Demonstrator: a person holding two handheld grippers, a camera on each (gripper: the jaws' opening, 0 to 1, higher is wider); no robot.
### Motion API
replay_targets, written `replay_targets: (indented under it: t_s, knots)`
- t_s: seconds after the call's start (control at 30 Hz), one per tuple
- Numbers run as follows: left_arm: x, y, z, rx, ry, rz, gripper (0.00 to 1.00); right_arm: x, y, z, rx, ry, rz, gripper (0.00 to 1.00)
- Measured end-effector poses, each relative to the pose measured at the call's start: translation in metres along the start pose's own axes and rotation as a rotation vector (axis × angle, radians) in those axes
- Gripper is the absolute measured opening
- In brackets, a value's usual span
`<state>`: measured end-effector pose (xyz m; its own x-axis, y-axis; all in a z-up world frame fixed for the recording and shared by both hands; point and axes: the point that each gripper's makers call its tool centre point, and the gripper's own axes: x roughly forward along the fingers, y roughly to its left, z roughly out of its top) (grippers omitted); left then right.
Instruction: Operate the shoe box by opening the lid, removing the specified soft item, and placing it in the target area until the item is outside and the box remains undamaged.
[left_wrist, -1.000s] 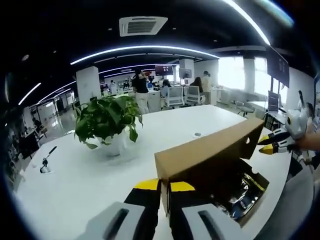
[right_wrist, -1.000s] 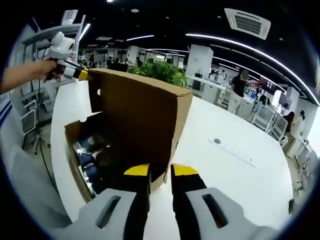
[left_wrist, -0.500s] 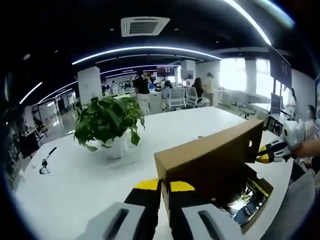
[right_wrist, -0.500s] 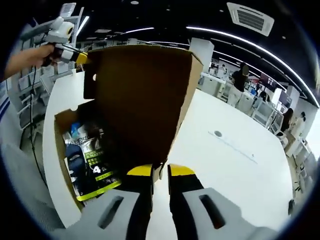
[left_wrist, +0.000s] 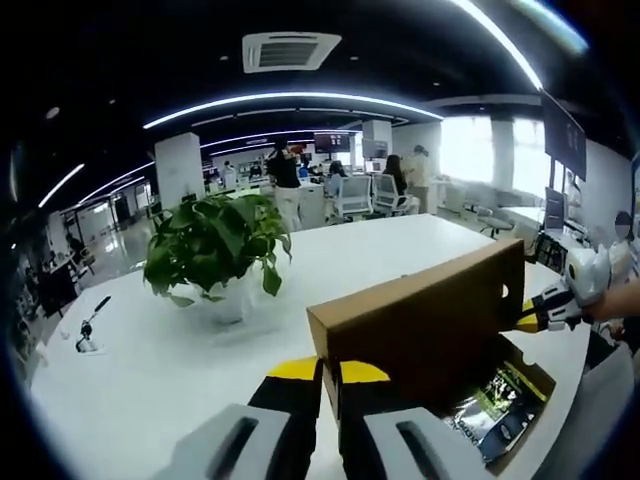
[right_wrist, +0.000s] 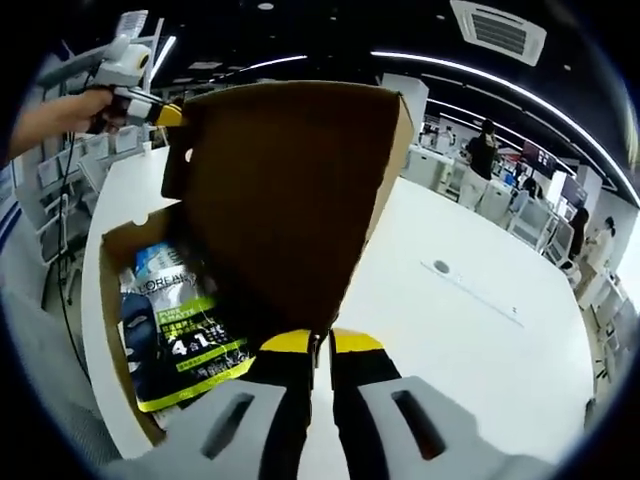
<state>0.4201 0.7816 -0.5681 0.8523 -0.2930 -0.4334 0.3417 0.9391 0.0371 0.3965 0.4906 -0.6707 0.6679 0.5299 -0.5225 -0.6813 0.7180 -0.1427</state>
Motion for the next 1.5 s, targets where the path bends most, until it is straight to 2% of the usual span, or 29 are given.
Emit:
replay_targets:
  t_s: [0.23, 0.4, 0.63, 1.07, 1.2, 1.5]
  knots:
    - [0.013, 0.003, 0.0, -0.004, 0.01, 0.011, 0.04, 0.002, -0.004, 0.001, 0.011, 0.004, -0.005, 0.01]
    - [0.022, 0.004, -0.008, -0.003, 0.045, 0.021, 0.06, 0.003, -0.004, 0.002, -0.004, 0.008, -0.004, 0.01]
    - [0.028, 0.006, -0.034, -0.028, 0.08, 0.057, 0.12, 0.005, -0.005, 0.003, -0.03, 0.015, 0.0, 0.01]
    - [0.023, -0.009, -0.081, -0.094, 0.157, 0.048, 0.06, 0.012, -0.011, 0.007, -0.043, 0.025, 0.006, 0.01]
    - [0.024, -0.009, -0.086, -0.102, 0.166, 0.053, 0.02, 0.014, -0.012, 0.007, -0.038, 0.029, 0.008, 0.01]
    - [0.03, -0.007, -0.087, -0.115, 0.165, 0.058, 0.02, 0.019, -0.015, 0.007, -0.039, 0.042, 0.012, 0.02]
